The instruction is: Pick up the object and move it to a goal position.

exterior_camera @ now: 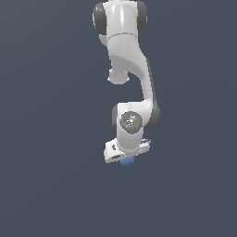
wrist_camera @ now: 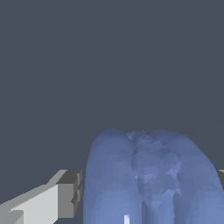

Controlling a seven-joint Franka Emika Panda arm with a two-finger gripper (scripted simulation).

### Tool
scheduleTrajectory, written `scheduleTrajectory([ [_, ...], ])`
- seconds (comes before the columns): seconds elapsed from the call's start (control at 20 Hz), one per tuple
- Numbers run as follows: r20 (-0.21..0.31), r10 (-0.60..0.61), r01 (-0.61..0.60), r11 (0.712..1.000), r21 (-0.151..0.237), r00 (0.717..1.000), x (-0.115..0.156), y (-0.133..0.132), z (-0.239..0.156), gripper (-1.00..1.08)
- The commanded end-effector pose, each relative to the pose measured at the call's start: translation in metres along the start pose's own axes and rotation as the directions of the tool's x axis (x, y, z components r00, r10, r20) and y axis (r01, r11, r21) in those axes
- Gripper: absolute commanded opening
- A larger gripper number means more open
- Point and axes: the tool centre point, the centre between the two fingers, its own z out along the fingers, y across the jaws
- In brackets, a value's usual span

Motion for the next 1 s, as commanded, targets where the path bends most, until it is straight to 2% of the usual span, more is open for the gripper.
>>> scheduleTrajectory([
  [0.0,-0.002,0.0,0.0,1.0,0.0,1.0,0.001,0.0,-0.001,-1.0],
  [0.6,-0.002,0.0,0.0,1.0,0.0,1.0,0.001,0.0,-0.001,-1.0],
  [0.95,-0.002,0.0,0.0,1.0,0.0,1.0,-0.005,-0.006,-0.017,-1.0],
])
